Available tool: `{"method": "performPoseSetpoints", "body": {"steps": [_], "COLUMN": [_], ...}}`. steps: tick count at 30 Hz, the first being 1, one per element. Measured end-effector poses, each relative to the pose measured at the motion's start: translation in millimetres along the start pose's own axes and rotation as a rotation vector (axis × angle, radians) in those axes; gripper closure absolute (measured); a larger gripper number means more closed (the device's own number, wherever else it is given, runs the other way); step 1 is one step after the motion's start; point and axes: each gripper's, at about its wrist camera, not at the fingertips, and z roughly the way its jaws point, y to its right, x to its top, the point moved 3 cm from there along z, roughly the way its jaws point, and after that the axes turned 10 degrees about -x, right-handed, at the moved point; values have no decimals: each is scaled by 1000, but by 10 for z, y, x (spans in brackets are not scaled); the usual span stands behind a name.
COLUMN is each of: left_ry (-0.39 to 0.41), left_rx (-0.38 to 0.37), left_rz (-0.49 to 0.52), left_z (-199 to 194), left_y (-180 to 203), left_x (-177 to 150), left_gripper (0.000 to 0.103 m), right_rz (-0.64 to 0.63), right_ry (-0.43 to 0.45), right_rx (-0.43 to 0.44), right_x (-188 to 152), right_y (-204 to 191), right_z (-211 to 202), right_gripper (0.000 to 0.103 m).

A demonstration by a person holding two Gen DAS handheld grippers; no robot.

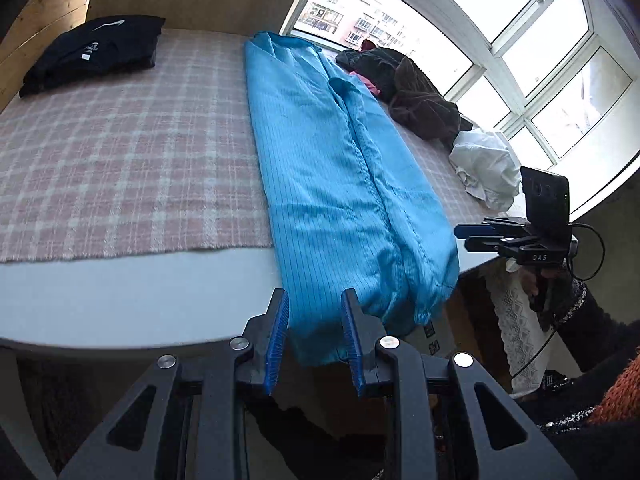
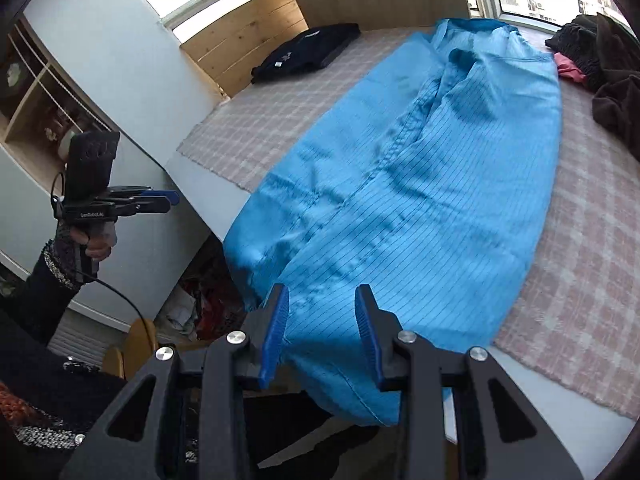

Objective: Fold clothes
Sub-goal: 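Grasp the coat's hem edge with both grippers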

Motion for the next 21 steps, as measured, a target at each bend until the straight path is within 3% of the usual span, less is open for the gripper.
{"method": "performPoseSetpoints", "body": {"steps": [4, 8, 14, 16, 18, 21], "left_ry": [-34, -44, -114, -136, -157, -189], "left_rx": [-12, -45, -47, -57, -64, -77], "left_rz": [17, 25, -51, -74, -71, -43], "left_z": [238, 387, 695, 761, 808, 873], "left_y": [161, 235, -127, -246, -319, -376], "left_x": [-225, -337, -509, -548, -536, -492], "left_gripper": [78, 78, 78, 78, 72, 68], "right_rz": [-71, -64, 204, 300, 354, 388], "right_ry": [-65, -28, 64, 52, 34, 21], "right_rx": [-55, -74, -170, -184, -181, -168], "right_x": [-322, -452, -870, -1013, -1048, -1029], "right_y": [-137, -171, 101, 255, 360, 449], "right_z": [226, -60, -334, -260, -165, -10], "right_gripper": [69, 69, 60, 60, 60, 58]}}
